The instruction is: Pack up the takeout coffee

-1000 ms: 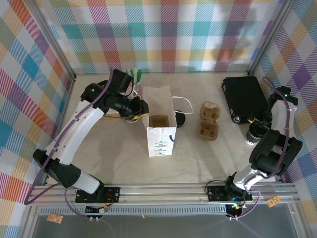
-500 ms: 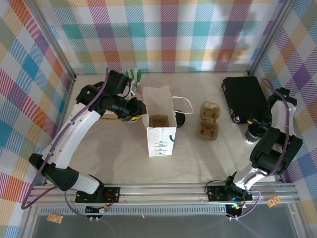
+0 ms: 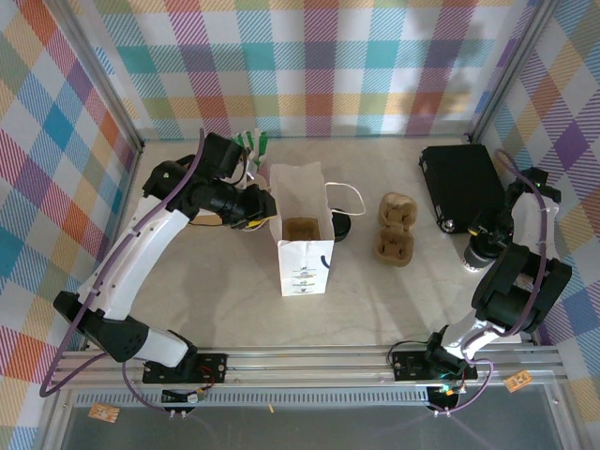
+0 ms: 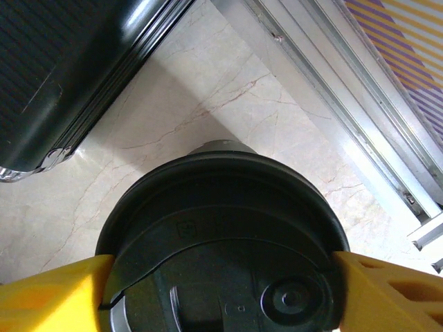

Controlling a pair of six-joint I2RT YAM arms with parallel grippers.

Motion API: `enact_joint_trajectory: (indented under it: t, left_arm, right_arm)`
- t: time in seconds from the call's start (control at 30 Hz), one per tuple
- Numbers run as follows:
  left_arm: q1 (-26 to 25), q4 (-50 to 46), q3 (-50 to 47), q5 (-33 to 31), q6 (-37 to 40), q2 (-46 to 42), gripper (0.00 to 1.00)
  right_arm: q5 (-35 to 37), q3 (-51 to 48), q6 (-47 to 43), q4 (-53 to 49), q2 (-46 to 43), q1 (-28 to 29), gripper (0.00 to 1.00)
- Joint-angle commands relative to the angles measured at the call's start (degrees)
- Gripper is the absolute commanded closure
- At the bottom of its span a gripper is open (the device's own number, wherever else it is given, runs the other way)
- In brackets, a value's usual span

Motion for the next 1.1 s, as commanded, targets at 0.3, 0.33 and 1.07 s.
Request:
enact_joint_trajectory:
  t: [0.3, 0.33, 1.07]
  left_arm:
    - [2.16, -4.11, 6.31, -2.37, 1.37, 2.15, 0.68]
    - [2.30, -3.94, 6.31, -2.39, 1.50, 2.48, 0.68]
    - [3.71, -7.47, 10.78, -0.39, 15.00, 5.77, 0.68]
  right_arm:
    - [1.91, 3.17, 1.06, -11.17, -3.76, 1.28, 0.34]
    - [2.41, 3.61, 1.31, -11.80, -4.25, 1.60, 0.35]
    - [3.70, 9.60, 22.21, -30.08, -17.26, 18.85, 0.43]
